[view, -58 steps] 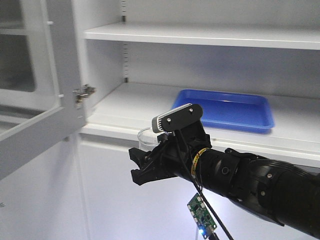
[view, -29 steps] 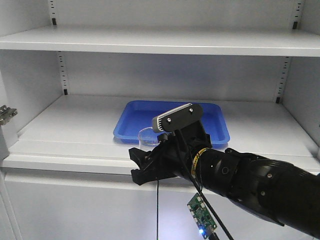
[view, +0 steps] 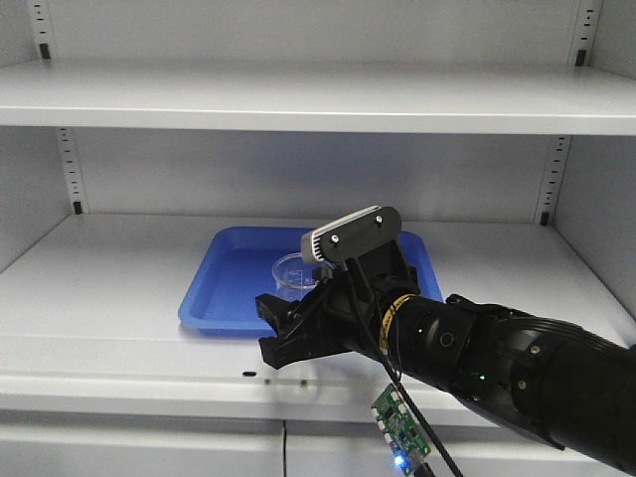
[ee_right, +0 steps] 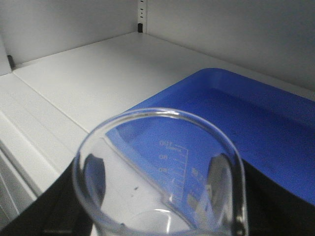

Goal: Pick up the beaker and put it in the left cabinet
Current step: 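Extend the right gripper with the beaker over the blue tray on the shelf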

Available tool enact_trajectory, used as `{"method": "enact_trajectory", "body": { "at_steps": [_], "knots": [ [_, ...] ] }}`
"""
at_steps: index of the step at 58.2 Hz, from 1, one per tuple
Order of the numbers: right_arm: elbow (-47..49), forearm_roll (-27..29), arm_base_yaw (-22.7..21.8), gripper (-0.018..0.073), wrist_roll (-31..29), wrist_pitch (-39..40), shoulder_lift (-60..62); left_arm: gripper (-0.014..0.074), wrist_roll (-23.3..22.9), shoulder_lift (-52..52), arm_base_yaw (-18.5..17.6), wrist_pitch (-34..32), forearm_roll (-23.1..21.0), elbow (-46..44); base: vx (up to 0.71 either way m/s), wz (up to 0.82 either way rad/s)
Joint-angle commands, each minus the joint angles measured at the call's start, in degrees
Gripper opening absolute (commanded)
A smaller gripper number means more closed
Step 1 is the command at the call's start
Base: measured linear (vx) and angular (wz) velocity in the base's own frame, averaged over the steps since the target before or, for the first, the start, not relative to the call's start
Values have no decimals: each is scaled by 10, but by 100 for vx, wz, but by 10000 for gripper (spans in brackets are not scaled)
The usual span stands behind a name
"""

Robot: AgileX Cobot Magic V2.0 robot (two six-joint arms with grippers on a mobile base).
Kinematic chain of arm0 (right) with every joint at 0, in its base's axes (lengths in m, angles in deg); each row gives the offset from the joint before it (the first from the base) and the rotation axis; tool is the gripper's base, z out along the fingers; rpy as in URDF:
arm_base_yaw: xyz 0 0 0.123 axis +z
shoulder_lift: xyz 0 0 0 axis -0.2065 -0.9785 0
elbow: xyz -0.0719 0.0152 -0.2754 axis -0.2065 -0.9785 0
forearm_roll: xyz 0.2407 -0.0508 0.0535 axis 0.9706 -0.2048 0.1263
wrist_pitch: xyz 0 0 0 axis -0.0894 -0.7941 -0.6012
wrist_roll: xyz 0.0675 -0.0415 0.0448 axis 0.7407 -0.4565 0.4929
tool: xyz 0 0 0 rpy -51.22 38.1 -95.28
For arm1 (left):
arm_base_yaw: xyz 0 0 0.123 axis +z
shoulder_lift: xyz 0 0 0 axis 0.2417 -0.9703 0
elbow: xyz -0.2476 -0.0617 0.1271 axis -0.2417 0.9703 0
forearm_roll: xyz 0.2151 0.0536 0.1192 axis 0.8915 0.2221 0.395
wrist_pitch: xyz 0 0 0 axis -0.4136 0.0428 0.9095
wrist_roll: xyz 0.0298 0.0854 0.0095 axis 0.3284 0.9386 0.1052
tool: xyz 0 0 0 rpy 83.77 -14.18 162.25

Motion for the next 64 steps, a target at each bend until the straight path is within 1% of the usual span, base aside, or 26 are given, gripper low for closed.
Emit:
{"method": "enact_trajectory", "body": {
  "at_steps": [1, 26, 50, 54, 64],
  "knots": [
    [19, 5, -1, -9, -1, 35, 28, 1, -2, 11, 0, -43, -2, 9, 20, -10],
    [19, 5, -1, -9, -1, 35, 28, 1, -2, 11, 0, -43, -2, 9, 16, -7],
    [19, 5, -1, -9, -1, 38, 26, 1, -2, 11, 0, -43, -2, 9, 6, -4],
    [22, 5, -8, -9, -1, 44, 20, 1, -2, 11, 0, -43, -2, 9, 1, -1],
    [62, 7, -43, -9, 6, 47, -28, 1, -2, 11, 0, -43, -2, 9, 0, 0]
  ]
}}
